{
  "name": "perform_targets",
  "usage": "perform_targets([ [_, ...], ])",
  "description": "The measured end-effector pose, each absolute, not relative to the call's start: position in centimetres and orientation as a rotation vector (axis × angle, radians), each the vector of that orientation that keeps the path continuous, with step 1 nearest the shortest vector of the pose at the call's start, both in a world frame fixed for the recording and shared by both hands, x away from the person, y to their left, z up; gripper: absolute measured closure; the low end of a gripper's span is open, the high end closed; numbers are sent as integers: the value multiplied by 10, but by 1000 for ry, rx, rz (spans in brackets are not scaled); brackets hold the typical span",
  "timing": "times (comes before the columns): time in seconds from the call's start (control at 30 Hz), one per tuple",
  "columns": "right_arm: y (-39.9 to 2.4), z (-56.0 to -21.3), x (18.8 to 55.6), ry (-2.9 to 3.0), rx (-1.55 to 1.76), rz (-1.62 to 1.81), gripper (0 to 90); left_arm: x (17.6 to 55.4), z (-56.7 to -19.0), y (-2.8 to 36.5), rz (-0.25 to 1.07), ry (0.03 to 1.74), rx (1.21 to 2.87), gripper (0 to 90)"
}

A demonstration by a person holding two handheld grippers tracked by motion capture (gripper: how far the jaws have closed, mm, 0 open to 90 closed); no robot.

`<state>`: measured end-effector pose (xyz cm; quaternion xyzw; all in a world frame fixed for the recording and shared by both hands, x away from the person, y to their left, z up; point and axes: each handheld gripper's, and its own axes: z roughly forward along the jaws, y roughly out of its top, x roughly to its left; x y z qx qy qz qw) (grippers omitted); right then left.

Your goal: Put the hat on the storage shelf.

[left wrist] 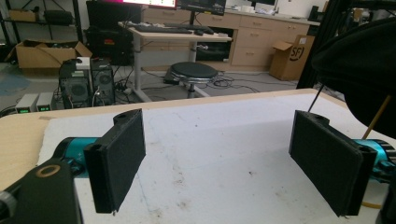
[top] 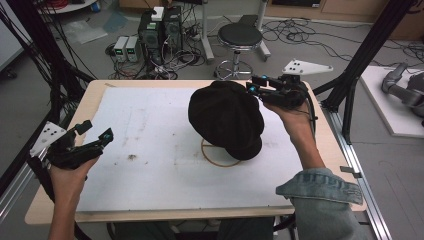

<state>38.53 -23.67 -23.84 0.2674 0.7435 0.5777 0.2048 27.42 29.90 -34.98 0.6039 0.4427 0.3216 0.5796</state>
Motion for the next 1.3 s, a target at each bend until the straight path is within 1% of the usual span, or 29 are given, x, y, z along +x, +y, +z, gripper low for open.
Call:
perform_targets([
  [0.03,-240,-240,385,2061,759,1612,579,274,-350,299,752,1035,1411,187],
  [0.17,-254,-245,382,2012,808,1590,519,275,-350,299,752,1035,1410,188],
  [0.43,-285,-257,370,1945,889,1537,423,277,-350,295,745,1024,1420,187],
  [0.57,-299,-265,363,1908,933,1505,359,279,-350,292,742,1025,1421,188],
  [0.83,-316,-285,351,1848,1020,1480,226,280,-350,291,738,1021,1425,187],
  [1.03,-324,-308,339,1808,1074,1442,193,280,-351,290,735,1018,1424,187],
  [1.07,-325,-311,338,1802,1083,1433,177,280,-351,290,734,1020,1425,187],
  [1.3,-330,-325,329,1740,1113,1460,151,280,-351,291,737,1018,1429,188],
])
